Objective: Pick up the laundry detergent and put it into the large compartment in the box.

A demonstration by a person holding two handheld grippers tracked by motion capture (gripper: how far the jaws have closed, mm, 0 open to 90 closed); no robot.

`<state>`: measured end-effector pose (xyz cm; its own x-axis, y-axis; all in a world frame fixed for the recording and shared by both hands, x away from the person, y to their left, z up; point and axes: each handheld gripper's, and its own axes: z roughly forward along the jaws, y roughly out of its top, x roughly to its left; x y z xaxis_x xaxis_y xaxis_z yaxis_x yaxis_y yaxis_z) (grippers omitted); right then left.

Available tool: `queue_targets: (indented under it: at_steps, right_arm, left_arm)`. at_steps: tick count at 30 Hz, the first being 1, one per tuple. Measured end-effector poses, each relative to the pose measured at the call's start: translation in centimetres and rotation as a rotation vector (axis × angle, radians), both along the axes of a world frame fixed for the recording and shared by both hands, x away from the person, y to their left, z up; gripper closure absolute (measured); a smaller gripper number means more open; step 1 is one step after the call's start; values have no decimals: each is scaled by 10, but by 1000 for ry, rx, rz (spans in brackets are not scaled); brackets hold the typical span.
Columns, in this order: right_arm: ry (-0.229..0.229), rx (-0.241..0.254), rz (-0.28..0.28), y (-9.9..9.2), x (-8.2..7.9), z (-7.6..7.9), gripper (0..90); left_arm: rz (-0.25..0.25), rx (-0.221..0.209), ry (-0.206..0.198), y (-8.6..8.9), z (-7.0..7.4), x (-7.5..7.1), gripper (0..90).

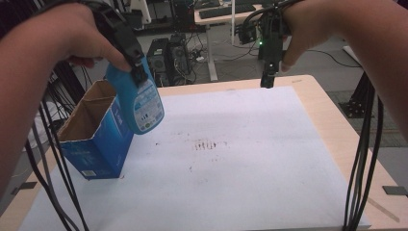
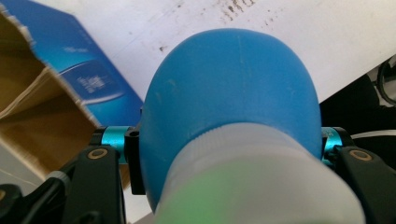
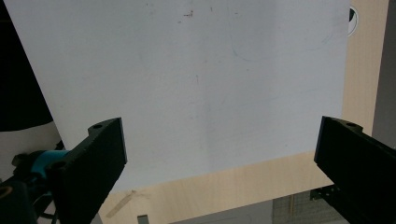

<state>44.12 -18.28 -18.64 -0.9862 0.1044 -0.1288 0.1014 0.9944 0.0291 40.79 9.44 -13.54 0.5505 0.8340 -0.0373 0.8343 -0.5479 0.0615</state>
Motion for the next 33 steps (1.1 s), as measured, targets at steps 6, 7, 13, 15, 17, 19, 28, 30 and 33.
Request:
queue_targets:
  at_steps: [6,7,13,15,17,19,28,30,33]
  right_arm:
    - [1,-3,5,3,0,-1,14]
    - [1,-4,0,4,0,-1,14]
    - [4,-13,3,7,-1,-3,14]
    - [4,-12,10,8,0,-3,14]
    - [4,-12,10,8,0,-4,14]
    - [6,-16,14,9,0,-5,14]
    - [12,-25,12,13,2,-7,14]
    - [13,-25,14,13,3,-8,14]
    - [14,-30,8,13,4,-9,14]
  left_arm:
    - [37,-24,-16,20,22,-3,392]
    - [54,-34,-20,26,25,-4,392]
    - [177,-48,-28,69,33,-6,392]
    - [196,-45,-27,76,34,-6,392]
    - [239,-36,-30,91,34,-6,392]
    - [281,-34,-27,106,35,-7,392]
    - [377,-4,-32,151,22,-4,392]
    - [386,-9,-29,158,14,-2,392]
    - [392,-10,-16,163,5,1,392]
